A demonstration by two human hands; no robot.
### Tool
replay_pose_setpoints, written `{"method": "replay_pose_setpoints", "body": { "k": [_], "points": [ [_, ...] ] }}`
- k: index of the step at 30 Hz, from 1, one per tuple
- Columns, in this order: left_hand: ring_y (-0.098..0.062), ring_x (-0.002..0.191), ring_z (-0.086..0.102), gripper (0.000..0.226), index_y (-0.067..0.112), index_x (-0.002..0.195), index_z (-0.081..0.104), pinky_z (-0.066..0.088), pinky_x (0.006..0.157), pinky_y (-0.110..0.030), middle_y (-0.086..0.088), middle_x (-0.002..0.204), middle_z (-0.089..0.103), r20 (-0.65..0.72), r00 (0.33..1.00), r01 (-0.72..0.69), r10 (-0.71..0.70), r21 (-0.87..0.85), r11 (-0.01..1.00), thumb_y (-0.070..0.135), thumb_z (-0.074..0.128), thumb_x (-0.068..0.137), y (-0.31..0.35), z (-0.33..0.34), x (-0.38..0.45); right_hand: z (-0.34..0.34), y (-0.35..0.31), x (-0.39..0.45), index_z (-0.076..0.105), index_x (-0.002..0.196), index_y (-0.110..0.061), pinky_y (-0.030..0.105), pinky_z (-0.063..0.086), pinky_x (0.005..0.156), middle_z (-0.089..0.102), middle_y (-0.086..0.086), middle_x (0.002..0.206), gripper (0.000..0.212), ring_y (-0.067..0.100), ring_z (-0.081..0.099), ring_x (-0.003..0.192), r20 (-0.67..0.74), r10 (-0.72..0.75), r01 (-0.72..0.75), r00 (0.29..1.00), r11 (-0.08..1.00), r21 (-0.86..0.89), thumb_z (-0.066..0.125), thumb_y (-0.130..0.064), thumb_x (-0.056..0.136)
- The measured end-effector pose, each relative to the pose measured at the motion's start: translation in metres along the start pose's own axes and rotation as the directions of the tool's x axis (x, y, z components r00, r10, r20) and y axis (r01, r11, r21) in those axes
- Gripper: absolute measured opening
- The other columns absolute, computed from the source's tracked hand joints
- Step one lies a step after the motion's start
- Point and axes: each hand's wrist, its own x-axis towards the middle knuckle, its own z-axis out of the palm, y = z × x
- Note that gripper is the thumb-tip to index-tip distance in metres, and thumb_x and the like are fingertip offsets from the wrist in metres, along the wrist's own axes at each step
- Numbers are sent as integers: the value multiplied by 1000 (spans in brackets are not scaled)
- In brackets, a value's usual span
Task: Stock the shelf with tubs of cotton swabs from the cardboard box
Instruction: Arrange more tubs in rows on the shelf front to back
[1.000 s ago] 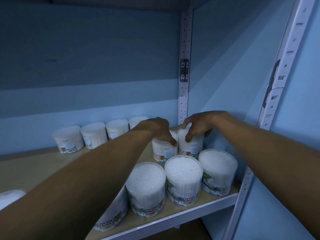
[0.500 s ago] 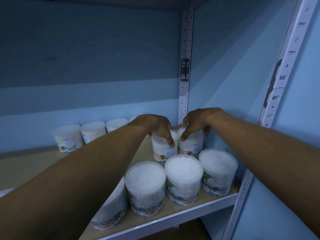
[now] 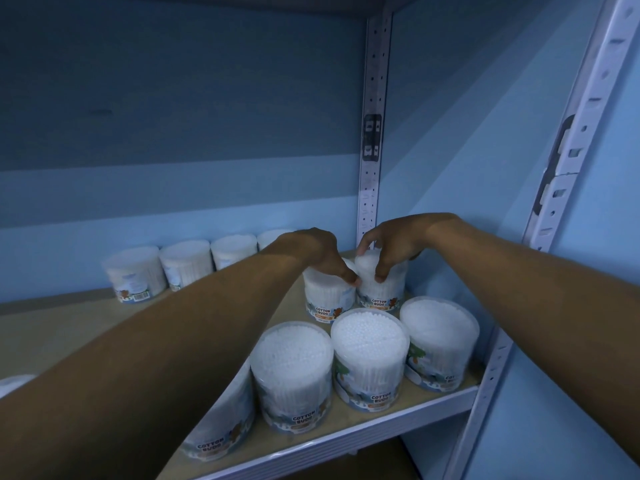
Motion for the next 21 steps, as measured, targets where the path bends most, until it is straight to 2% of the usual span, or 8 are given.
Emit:
{"method": "replay_pose_setpoints", "body": {
  "k": [2,4,7,11,14,17,21],
  "points": [
    [-26,123,54,89,16,145,43,51,90,-32,-4,142,51,23,1000,-18,19,-43,999,66,69,76,-3,-3,1,-1,1,0,55,130,-39,40,58,91,44,-5,143,62,24,52,119,-51,14,-13,999,1000,21,83,-45,75],
    [-29,125,53,91,19,146,42,52,98,-38,-2,144,48,83,995,-40,47,-88,995,61,76,73,-6,-5,3,-2,0,0,58,127,-36,40,61,85,46,-4,142,61,26,57,115,-90,31,-31,995,1000,6,82,-52,74],
    [-28,117,57,81,20,136,53,56,92,-39,0,135,54,120,991,-54,63,-81,995,56,81,69,-9,-5,5,0,-4,-1,61,127,-32,41,62,80,51,-1,136,63,28,61,110,-92,40,-42,995,999,-17,82,-56,73],
    [-30,110,62,84,17,136,53,58,88,-39,-2,132,56,69,996,-47,52,-75,996,58,80,69,-9,-1,6,4,-9,-3,63,127,-27,36,60,85,54,-1,135,57,24,58,114,-103,19,-22,995,999,-24,82,-46,77],
    [-26,92,65,85,14,136,54,58,84,-34,-6,128,59,11,1000,-17,18,-30,999,65,74,72,-7,3,5,5,-9,-4,63,129,-26,32,57,87,54,-1,137,56,23,56,118,-109,4,-10,994,999,-49,82,-41,79],
    [-21,75,58,80,12,134,55,52,72,-29,-6,125,62,-44,999,-5,6,18,1000,66,69,76,-3,6,4,4,-8,-2,62,130,-29,33,57,89,50,-1,141,55,24,54,120,-101,-6,1,995,999,-52,83,-37,79],
    [-21,93,58,88,12,143,47,48,71,-27,-6,137,56,-56,998,-16,18,25,1000,70,64,78,-3,4,0,3,-4,-3,63,127,-34,37,58,89,47,-3,143,54,25,53,119,-98,6,-3,995,1000,30,83,-43,77]
  ]
}}
